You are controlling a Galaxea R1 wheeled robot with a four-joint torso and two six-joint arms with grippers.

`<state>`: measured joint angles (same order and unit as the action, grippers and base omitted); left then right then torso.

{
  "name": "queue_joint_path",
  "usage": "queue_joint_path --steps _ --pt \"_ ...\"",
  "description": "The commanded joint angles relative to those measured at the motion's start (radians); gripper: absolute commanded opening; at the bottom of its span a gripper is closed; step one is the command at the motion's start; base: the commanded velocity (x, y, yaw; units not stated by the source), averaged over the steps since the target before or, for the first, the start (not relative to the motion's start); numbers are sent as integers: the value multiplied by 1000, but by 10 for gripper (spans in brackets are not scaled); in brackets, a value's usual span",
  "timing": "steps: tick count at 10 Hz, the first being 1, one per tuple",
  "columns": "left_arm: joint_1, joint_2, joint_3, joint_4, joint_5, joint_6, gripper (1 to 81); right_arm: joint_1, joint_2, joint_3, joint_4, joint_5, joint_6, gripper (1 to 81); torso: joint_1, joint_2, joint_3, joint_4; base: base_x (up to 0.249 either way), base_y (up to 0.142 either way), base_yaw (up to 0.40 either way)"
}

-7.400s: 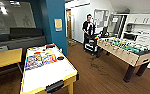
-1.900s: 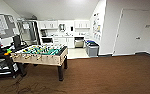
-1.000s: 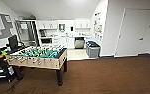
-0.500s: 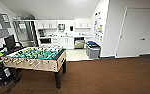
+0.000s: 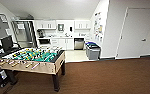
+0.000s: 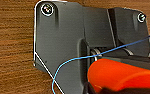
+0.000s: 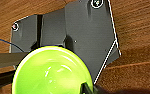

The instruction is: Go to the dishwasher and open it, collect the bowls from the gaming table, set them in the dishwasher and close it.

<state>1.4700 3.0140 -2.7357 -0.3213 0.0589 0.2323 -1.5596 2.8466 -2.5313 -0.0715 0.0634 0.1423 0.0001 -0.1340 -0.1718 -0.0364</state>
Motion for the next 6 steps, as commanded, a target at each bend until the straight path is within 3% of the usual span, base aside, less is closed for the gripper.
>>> queue_joint_path --steps 1,6 --pt "-55 -4 1 5 65 4 10 46 -13 5 -5 -50 -4 10 0 0 0 0 159 0 0" --pt "-53 -4 1 5 65 4 10 45 -13 5 -5 -50 -4 10 0 0 0 0 160 0 0"
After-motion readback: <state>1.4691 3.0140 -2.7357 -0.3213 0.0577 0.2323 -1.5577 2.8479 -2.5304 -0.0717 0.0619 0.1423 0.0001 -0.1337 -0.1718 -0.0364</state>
